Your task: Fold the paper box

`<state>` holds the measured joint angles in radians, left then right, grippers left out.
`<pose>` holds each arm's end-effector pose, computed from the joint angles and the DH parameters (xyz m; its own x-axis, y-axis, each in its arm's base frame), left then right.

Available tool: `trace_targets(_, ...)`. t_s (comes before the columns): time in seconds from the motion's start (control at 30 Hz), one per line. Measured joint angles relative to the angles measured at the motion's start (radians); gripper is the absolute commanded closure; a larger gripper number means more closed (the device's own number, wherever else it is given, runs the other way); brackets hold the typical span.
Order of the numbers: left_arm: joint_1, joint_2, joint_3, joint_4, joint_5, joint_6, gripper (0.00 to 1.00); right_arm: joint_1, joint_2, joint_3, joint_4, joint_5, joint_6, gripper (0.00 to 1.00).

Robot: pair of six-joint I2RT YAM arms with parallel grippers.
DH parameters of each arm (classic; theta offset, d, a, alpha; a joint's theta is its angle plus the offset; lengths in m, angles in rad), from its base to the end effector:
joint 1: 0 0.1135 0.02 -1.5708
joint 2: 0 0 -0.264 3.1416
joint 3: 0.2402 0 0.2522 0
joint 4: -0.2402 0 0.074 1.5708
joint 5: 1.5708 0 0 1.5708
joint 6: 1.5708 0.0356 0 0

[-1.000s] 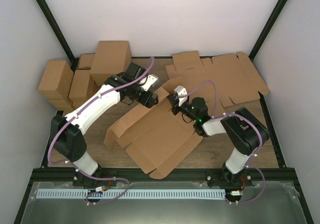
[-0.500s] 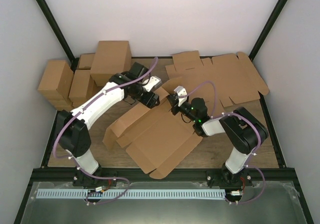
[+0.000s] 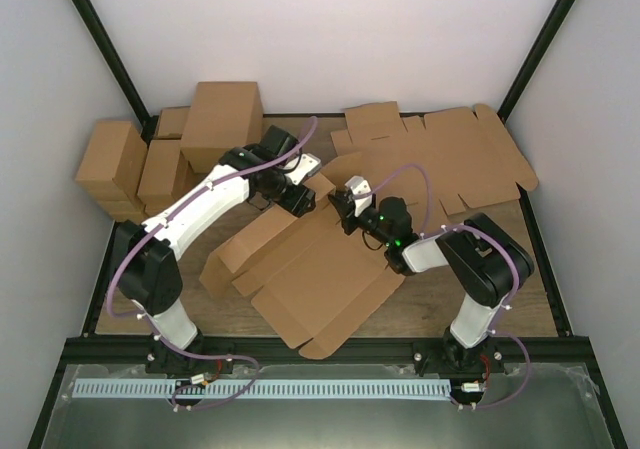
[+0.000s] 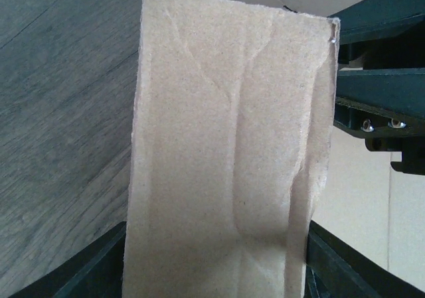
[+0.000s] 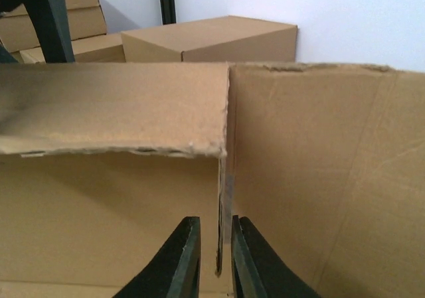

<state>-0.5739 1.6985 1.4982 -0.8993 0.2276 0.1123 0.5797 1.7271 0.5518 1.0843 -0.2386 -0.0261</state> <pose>0.2937 -0.1995 0.2886 -0.6746 0.5662 -0.4736 0.6949 0.7035 -0.1489 0.2623 0.1818 0.1615 -0.0570 -0.0676 -0.9961 -0.7309 0.6825 -0.0045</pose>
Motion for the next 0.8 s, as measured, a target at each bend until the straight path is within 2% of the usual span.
trace_targets(0.43, -0.015, 0.000, 0.000, -0.002, -0.034, 0.000, 0.39, -0.024, -0.098, -0.028, -0.215, 0.021, 0.048, 0.82)
trace_targets(0.47, -0.017, -0.001, 0.000, -0.002, -0.037, 0.000, 0.39, -0.038, -0.108, -0.028, -0.240, 0.013, 0.065, 0.83)
trace_targets(0.5, -0.018, -0.002, 0.000, -0.002, -0.040, 0.000, 0.39, -0.058, -0.118, -0.028, -0.270, 0.006, 0.085, 0.94)
trace_targets(0.53, -0.020, -0.002, 0.000, -0.003, -0.040, 0.000, 0.39, -0.076, -0.124, -0.028, -0.294, 0.001, 0.100, 0.99)
trace_targets(0.67, -0.024, -0.009, -0.002, -0.004, -0.043, 0.000, 0.39, -0.147, -0.123, 0.013, -0.464, -0.026, 0.158, 0.99)
trace_targets(0.8, -0.029, -0.022, -0.010, -0.004, -0.043, 0.000, 0.39, -0.159, -0.090, 0.099, -0.601, -0.031, 0.179, 0.99)
